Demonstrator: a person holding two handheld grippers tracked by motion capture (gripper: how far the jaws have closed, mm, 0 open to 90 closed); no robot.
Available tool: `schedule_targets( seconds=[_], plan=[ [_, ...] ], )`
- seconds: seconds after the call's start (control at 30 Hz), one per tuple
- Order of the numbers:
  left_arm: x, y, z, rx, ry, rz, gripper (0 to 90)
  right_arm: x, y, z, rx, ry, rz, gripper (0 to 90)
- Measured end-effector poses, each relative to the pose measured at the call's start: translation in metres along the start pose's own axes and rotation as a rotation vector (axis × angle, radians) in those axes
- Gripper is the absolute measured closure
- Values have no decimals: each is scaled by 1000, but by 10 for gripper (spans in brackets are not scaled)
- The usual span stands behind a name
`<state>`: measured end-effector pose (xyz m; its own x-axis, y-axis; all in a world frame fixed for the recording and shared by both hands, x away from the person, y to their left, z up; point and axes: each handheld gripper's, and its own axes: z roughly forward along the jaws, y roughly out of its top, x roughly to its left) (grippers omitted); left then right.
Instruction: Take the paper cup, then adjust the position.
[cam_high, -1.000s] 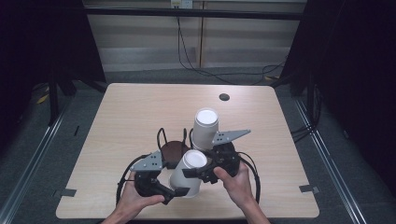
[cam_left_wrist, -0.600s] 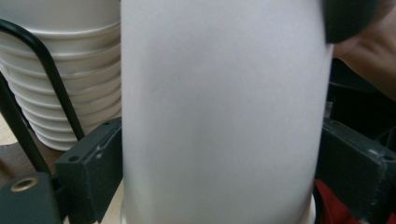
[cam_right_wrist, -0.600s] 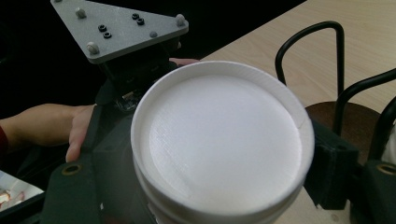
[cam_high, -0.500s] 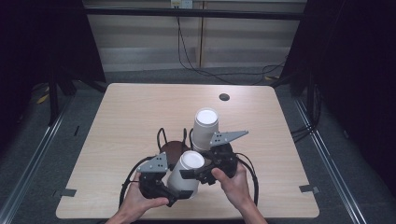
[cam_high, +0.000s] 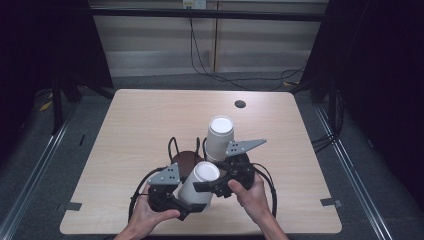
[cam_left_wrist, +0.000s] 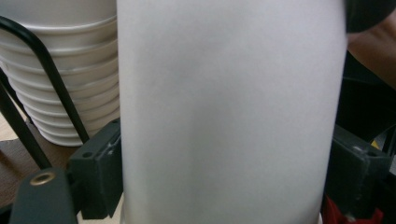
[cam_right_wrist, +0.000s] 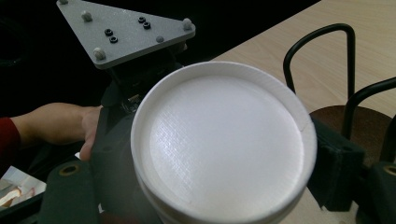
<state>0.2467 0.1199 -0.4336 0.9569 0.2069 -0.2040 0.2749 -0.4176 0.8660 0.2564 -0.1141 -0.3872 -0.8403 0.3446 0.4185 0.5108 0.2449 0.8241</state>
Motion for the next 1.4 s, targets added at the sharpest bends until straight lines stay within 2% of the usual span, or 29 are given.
schedule_targets(
  seconds=[0.17,0.3,0.5,0.67,0.83,0.97,1.07,1.23,1.4],
  plan=[
    [1,0,0,23,-5,-2,161,-1,-1,3,13,3,-1,220],
    [2,-1,-1,39,-14,-12,162,0,-1,4,16,-18,2,139],
    [4,-1,-5,58,-24,-19,163,-2,0,-4,4,-6,11,142],
    [6,0,-10,68,-14,-22,165,-4,0,-10,3,-9,6,141],
    [11,0,-15,96,-16,-39,169,-5,-2,-10,7,18,-1,141],
    [13,0,-19,113,-13,-49,171,-7,-4,-9,26,22,-10,141],
    [13,0,-21,145,-8,-39,171,-7,-4,-11,48,-18,-33,141],
    [14,1,-26,176,-3,-33,173,-7,-5,-13,60,3,-46,141],
    [16,1,-27,208,0,-36,173,-7,-7,-13,107,15,-45,143]
  ],
)
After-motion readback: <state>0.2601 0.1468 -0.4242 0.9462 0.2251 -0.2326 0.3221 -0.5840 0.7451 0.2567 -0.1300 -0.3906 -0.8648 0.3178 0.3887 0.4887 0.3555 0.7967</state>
